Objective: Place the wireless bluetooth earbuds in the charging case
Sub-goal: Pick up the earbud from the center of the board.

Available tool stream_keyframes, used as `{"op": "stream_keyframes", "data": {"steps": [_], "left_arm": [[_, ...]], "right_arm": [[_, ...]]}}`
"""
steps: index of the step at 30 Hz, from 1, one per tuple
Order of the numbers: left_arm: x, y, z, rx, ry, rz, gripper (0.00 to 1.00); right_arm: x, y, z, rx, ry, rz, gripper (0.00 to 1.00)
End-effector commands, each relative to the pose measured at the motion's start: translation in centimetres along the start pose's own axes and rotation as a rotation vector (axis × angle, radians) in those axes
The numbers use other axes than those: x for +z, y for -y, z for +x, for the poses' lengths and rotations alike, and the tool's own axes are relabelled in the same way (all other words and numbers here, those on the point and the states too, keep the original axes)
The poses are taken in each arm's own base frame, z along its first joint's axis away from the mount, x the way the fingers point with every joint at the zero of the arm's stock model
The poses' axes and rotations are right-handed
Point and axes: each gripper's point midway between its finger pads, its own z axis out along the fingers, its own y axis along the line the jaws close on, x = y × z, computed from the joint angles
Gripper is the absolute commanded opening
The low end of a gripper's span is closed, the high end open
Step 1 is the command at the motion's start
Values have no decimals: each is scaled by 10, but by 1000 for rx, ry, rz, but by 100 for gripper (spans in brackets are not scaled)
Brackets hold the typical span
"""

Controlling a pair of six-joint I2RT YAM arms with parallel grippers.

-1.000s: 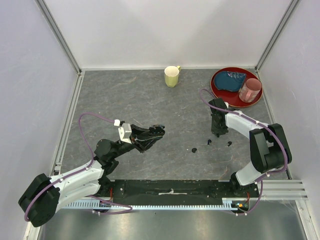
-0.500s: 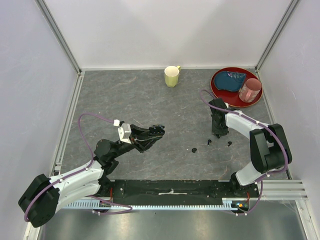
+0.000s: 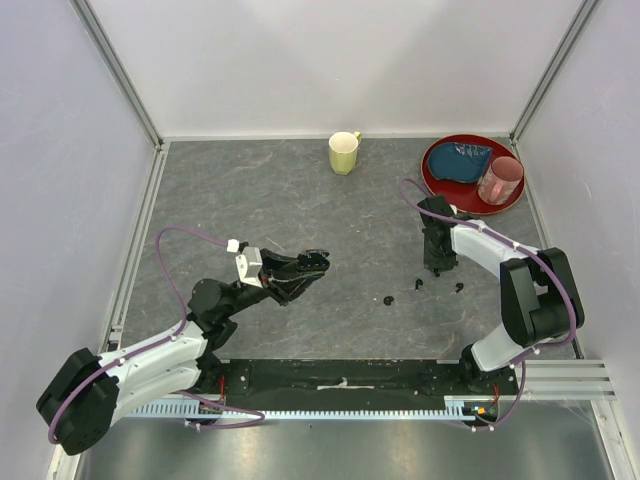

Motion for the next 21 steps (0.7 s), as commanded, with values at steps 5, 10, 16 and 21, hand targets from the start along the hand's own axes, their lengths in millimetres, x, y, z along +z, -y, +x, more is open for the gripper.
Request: {"op": "stream_keyframes", "data": {"steps": [5,10,16,21], "left_arm": [[0,0,-8,14,34,-8,2],[0,-2,-6,10,30,-14,2],[1,-1,-5,11,29,-11,2],[1,-1,-5,10,26,-7,2]], "right_arm": [[-12,-2,-12,-12,30,-20,29],[-15,-3,-11,-29,17,-26,25],[-13,-4,-10,-36,7,-28,18],[-10,-2,-9,-34,5,-12,17]]}}
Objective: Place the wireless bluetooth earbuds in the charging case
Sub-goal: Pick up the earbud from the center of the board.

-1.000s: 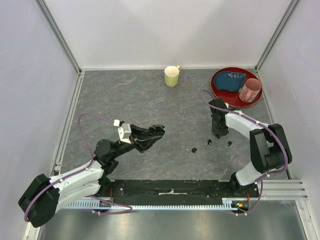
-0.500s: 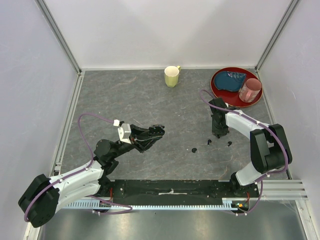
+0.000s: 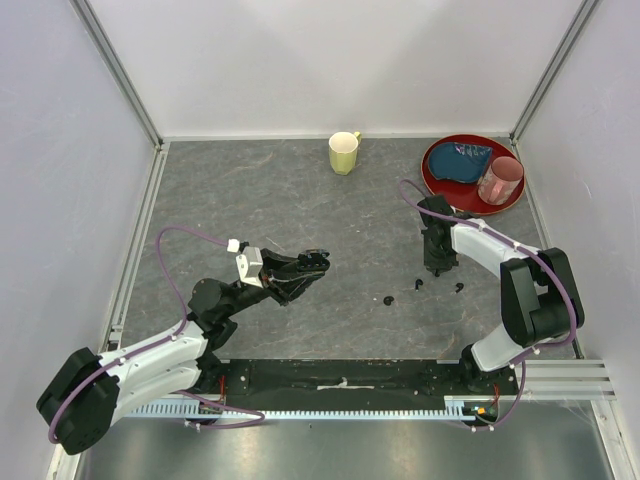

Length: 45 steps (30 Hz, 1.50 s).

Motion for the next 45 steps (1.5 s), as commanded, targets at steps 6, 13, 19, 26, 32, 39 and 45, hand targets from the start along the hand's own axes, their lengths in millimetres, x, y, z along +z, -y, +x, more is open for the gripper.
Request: {"op": "stream_keyframes", "data": {"steps": [6,13,19,26,32,39,45], "left_arm": [[-1,0,-6,13,29,-6,2],[0,-1,-6,14,30,-8,2],[-1,0,-6,12,30,-6,2],[-1,0,-5,12,30,-8,2],[-1,0,-7,19,34,-7,2],[-2,1,-11,34,44,-6,2],[-3,0,-13,55,44,-12,2]], "right_arm": [[-8,5,-16,7,54,36,19],[-7,8,-16,10,56,55,21],[-1,5,-11,4,36,46,21],[-1,2,-13,0,40,31,17],[-11,0,-22,2,81,6,0],[-76,-37,-60,-33,245,-278,0],[-163,-81,-83,-193,440,-644,0]]}}
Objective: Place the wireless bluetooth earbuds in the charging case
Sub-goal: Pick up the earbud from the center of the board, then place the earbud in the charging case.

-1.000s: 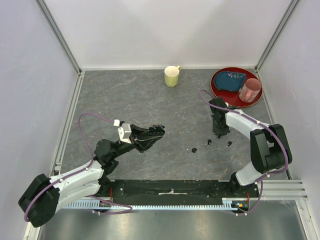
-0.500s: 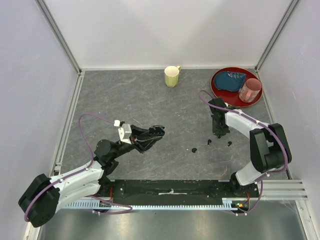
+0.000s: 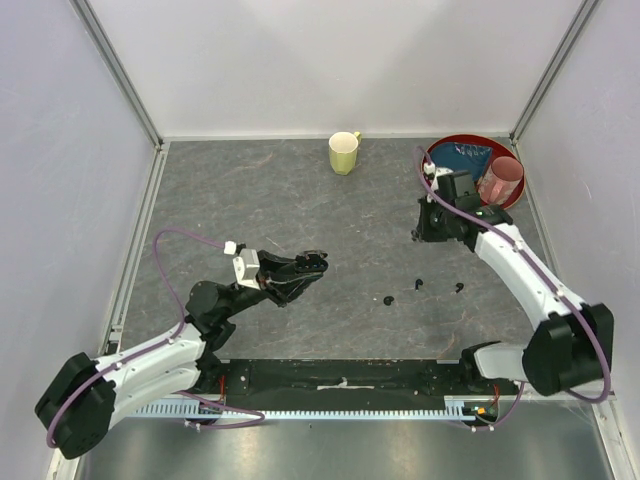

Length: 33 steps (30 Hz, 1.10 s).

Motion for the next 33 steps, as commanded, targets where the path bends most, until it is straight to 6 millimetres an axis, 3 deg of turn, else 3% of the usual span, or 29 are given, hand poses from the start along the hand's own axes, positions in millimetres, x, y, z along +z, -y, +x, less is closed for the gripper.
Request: {"op": "stream_keyframes", "data": {"steps": [1,2,5,11,15,20,26,33], "left_arm": [[0,-2,-12,56,35,-16,2],[-1,-2,-12,62,35,-16,2],[-2,-3,-14,83,35,-21,2],[-6,-6,-18,99,46,-54,2],[-7,-8,-17,96,43,-62,2],[-7,-7,-22,109,62,-52,2],[-3,8,-26,153,58,42,2],[8,24,-25,148,6,166,2]], "right_arm": [[-54,-66,-47,-163,176,-356,0],[-72,-85,-51,-197,203,-470,0],[-106,-114,-54,-289,272,-646,0],[-173,-150,-61,-479,381,-876,0],[-207,-171,-44,-604,388,-1051,1],[-236,-178,-19,-802,384,-1107,0],[-256,-186,-4,-898,374,-1134,4],[-236,-198,12,-968,291,-1073,4]]}}
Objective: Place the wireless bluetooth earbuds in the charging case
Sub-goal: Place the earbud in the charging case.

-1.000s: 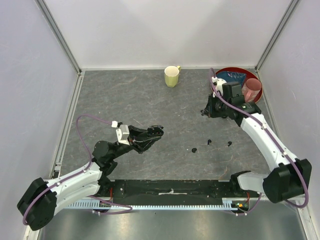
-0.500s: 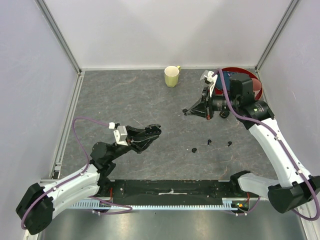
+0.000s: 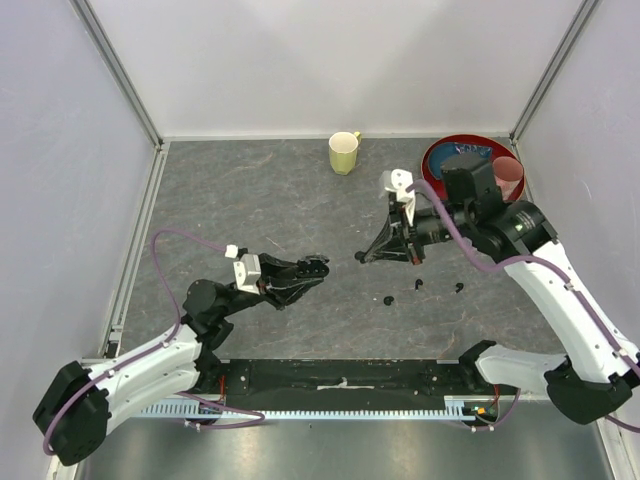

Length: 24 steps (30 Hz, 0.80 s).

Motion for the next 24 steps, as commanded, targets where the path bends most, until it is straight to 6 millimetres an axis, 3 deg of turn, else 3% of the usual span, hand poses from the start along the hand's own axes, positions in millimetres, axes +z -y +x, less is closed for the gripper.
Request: {"op": "stream_keyframes", "data": {"steps": [1,14,24], "left_arm": [[14,14,-22,77,25,122,2],[20,23,-18,60,-17,195,2],[22,26,-16,47,-33,222,2]], "right_arm": [[11,5,8,-57,-68,20,3],[40,-7,2,-135,-90,-14,2],[61,-9,12,-141,-155,-20,2]]}}
